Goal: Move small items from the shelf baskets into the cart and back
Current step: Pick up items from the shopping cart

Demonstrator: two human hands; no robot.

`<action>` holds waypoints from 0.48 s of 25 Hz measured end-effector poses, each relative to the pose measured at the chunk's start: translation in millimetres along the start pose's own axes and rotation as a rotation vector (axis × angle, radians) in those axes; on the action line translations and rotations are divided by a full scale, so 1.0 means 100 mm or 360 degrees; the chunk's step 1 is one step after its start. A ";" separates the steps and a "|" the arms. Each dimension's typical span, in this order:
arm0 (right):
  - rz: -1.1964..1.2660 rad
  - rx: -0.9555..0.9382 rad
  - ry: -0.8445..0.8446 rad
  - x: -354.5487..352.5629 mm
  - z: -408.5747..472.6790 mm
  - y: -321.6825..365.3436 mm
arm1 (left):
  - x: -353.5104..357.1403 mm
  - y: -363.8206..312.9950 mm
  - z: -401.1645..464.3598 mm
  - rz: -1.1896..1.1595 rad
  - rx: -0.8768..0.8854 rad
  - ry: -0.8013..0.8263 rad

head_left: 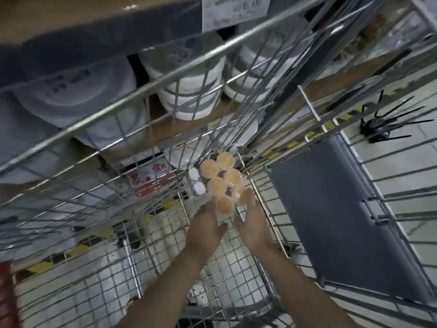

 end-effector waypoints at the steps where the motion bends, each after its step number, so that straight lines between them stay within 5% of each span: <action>1: -0.0051 -0.0027 -0.0023 0.03 0.03 -0.02 | 0.03 -0.01 0.04 0.0021 -0.0022 -0.0026; 7: -0.0166 -0.0055 -0.0294 0.12 0.08 -0.05 | 0.09 -0.04 0.15 0.0058 -0.0095 -0.0153; 12: -0.0213 -0.0299 -0.0178 0.11 0.10 -0.08 | 0.07 0.08 0.03 0.0067 -0.0004 -0.0148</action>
Point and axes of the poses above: each hand's wrist, its own z-axis towards the middle knuckle, its own x-axis out of the palm, y = z × x, the point moved 2 cm from there along z, towards the middle knuckle, and after that the axes turned 6 degrees about z, right-handed, at the moved point
